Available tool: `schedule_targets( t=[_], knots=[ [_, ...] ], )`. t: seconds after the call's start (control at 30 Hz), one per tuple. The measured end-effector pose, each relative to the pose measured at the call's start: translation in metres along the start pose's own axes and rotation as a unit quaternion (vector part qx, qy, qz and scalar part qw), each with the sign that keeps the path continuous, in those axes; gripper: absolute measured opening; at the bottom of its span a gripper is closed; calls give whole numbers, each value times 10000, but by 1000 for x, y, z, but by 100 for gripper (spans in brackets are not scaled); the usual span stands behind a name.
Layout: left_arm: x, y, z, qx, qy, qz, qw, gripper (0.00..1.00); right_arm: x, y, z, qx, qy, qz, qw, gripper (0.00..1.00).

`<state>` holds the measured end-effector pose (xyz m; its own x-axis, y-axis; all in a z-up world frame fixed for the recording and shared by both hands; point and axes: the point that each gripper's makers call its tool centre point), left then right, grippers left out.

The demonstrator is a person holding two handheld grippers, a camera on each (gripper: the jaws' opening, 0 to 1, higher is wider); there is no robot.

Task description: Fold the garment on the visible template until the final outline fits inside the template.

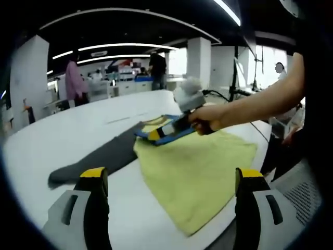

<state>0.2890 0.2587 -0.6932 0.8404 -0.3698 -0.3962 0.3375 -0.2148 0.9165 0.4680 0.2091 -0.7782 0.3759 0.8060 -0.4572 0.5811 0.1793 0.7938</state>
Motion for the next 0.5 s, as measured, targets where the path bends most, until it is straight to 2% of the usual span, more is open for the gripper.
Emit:
schedule_targets(
  t=[0.13,0.2,0.23,0.3,0.5],
  knots=[
    [-1,0,-1,5,14,16,10000,99,6,-10,2,42,-24,-146,9999,0],
    [-1,0,-1,11,21,23,10000,99,7,-11,-4,210,131,-142,9996,0],
    [-1,0,-1,14,21,19,10000,99,6,-14,-3,244,86,-224,9994,0],
    [-1,0,-2,25,37,7,10000,99,5,-15,-3,147,71,-253,9995,0],
    [-1,2,-2,46,85,15,10000,99,-3,-8,-2,-130,20,-256,9996,15]
  ],
)
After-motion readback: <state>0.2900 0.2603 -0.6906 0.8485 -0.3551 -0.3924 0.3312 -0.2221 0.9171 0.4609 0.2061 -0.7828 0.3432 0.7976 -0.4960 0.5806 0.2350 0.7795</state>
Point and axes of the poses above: the point that each gripper's makers call its tool centre point, and the gripper's own axes: x roughly forward along the fingers, z roughly to its right, y roughly out of its top, and after that the axes turned 11 degrees about y, right-handed
